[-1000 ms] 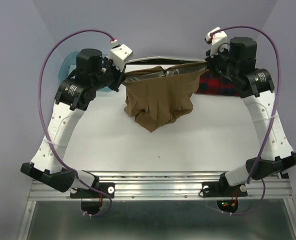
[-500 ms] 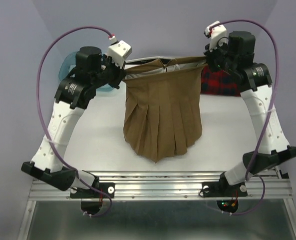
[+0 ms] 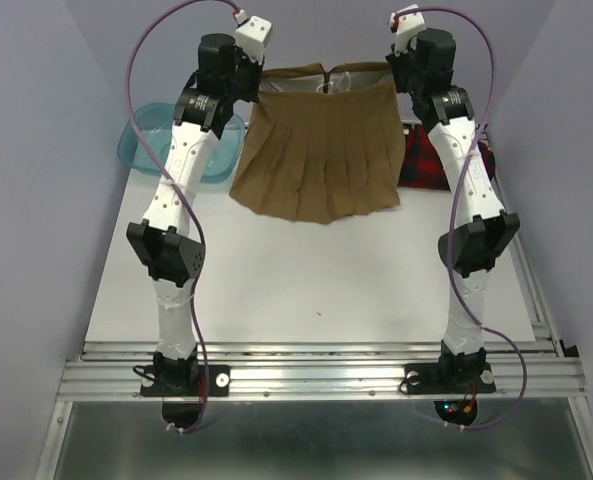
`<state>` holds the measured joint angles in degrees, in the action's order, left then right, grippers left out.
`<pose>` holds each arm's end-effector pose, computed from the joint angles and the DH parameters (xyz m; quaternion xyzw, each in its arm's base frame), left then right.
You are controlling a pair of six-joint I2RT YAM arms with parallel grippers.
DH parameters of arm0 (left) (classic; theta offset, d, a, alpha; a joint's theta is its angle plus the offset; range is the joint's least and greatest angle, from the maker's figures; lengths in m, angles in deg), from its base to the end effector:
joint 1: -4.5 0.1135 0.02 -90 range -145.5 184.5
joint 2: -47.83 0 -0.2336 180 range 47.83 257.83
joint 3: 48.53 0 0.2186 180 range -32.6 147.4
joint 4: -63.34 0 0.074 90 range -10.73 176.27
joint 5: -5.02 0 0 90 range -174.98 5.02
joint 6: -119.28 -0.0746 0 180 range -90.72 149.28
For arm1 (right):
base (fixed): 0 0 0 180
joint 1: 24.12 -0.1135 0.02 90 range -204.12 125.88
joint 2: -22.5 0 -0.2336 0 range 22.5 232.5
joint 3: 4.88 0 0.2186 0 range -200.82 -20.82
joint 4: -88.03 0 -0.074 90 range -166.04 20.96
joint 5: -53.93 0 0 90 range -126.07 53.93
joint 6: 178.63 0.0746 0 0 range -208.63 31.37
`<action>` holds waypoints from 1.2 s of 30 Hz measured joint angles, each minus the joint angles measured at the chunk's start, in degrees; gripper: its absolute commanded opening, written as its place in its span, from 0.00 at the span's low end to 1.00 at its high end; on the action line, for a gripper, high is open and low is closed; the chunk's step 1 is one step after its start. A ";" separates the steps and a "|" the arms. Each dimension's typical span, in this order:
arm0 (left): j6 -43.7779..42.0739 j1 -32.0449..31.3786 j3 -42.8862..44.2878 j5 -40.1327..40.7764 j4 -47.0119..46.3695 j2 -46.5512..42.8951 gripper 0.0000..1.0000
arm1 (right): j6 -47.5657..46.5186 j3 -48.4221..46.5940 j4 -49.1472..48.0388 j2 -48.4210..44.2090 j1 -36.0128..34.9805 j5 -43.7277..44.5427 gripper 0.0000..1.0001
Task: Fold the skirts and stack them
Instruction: Flatten the skirt out
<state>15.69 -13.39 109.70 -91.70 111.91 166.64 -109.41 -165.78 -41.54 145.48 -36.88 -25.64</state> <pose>0.4233 -0.1458 0.4334 0.2427 0.7211 -0.0689 0.6452 0.4550 0.0892 0.4119 -0.1696 0.7601 -0.1143 0.6168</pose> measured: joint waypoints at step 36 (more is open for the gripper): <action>-11.89 0.61 -92.74 -16.46 -20.26 -57.53 0.00 | 4.61 95.47 -11.89 -56.76 -0.31 -31.08 0.01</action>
<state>3.80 -12.78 16.97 -108.16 91.65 109.11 -104.79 -70.31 -53.43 88.71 -37.18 -56.72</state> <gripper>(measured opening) 0.120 0.023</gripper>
